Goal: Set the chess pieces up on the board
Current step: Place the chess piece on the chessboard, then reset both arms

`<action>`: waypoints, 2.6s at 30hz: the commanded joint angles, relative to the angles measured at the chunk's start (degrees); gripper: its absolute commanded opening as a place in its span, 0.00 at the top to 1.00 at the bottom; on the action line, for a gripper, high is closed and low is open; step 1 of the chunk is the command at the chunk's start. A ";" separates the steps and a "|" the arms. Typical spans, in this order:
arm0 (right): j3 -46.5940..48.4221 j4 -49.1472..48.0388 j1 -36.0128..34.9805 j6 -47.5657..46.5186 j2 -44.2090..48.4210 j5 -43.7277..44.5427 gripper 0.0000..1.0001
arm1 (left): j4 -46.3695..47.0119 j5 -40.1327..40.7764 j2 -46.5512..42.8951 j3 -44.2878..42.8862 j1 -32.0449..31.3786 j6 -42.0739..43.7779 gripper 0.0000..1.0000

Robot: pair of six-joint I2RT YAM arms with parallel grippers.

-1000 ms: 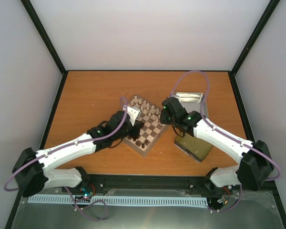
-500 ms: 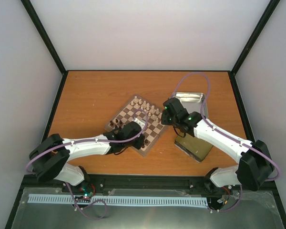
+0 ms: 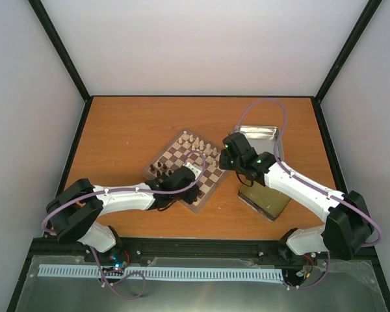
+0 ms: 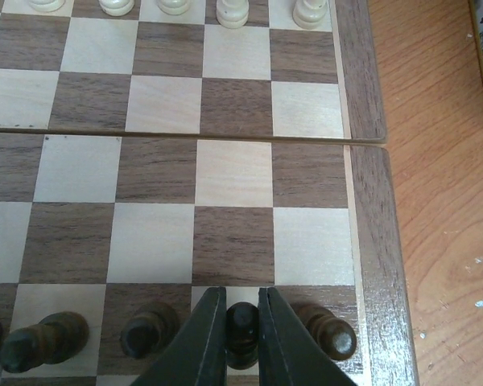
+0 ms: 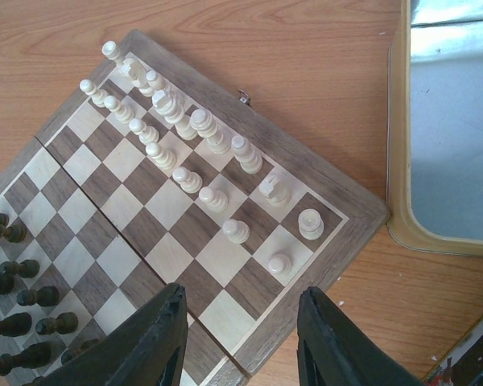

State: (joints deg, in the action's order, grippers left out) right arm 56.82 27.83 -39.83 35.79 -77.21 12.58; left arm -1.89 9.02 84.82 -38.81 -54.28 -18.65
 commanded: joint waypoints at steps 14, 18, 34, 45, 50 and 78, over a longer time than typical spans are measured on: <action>-0.24 -1.23 0.45 0.91 -1.21 -1.13 0.61 | 0.77 1.35 -0.13 -2.56 -0.65 1.24 0.81; -0.14 -1.19 0.46 0.98 -1.18 -1.35 0.61 | 0.08 1.27 -1.17 -3.20 -0.65 0.84 0.81; -2.95 2.41 0.46 -3.90 10.75 6.21 0.48 | -11.50 12.87 -25.25 -9.40 -0.65 -1.29 0.40; -9.25 9.18 0.46 -6.13 34.91 14.33 0.37 | -19.20 20.27 -48.01 -10.56 -0.65 2.46 0.00; -8.92 11.75 0.46 -10.30 46.11 19.47 0.25 | -26.48 25.75 -54.28 -13.37 -0.64 1.89 0.00; 2.16 20.90 0.46 -19.87 62.72 22.66 0.00 | -37.44 37.10 -63.35 -26.06 -0.60 3.73 0.00</action>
State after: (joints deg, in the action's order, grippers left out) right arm 58.98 48.38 -39.77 16.49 -15.05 36.05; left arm -37.54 45.25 22.94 -63.57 -54.39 -14.33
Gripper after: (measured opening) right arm 1.000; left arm 0.997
